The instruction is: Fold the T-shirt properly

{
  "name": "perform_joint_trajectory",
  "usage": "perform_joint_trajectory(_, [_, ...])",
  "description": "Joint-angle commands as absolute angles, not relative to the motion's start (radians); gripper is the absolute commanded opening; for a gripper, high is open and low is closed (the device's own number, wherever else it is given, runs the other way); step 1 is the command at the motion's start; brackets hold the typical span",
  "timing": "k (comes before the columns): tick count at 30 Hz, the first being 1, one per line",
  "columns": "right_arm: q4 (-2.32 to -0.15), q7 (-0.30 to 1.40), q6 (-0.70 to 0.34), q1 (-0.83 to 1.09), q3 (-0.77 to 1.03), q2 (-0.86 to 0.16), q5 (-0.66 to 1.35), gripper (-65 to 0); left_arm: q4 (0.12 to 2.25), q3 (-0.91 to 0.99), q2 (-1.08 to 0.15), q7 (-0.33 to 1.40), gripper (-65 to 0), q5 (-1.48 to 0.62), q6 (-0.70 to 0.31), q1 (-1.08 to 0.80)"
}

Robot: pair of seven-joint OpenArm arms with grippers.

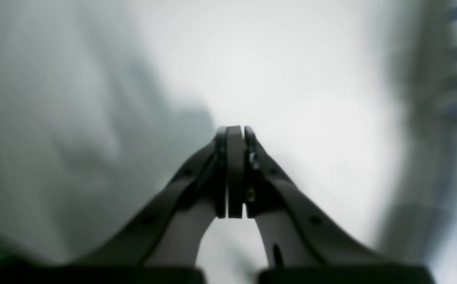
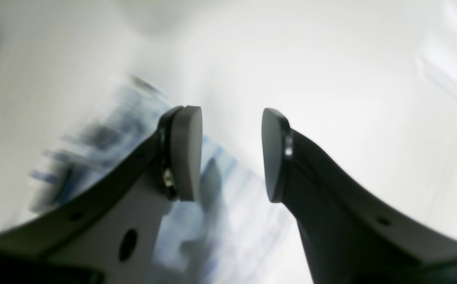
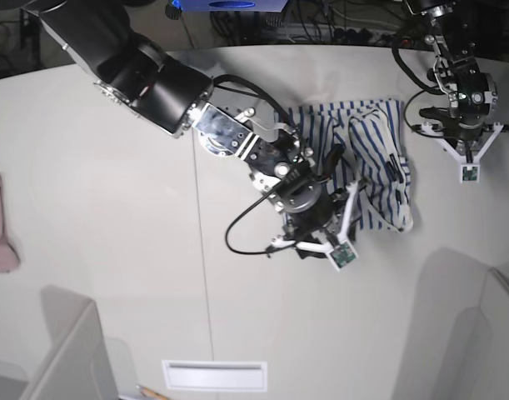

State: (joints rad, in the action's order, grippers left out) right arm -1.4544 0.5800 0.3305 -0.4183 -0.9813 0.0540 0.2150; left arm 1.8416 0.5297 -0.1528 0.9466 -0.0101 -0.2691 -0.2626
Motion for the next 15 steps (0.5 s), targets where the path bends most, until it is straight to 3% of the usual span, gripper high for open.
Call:
perform_joint_trajectory(1, [-1.498, 0.556, 0.321, -0.42, -0.966, 0.059, 0.213, -42.0, 1.88, 0.533, -0.156, 0.937, -65.0, 0.007, -0.259, -0.26])
perform_joint_trajectory(9, [-1.506, 0.553, 0.292, -0.357, -0.865, -0.012, 0.213, -42.0, 1.886, 0.529, -0.136, 0.937, -65.0, 0.005, -0.266, -0.26])
perform_joint_trajectory(12, [-1.512, 0.559, 0.209, -0.351, -0.84, -0.01, 0.211, -42.3, 1.885, 0.545, -0.136, 0.938, -65.0, 0.018, -0.36, -0.26])
perform_joint_trajectory(15, [-1.557, 0.561, 0.213, -0.32, -0.872, -0.018, 0.208, -44.4, 1.885, 0.639, -0.16, 0.938, -65.0, 0.021, -0.395, -0.265])
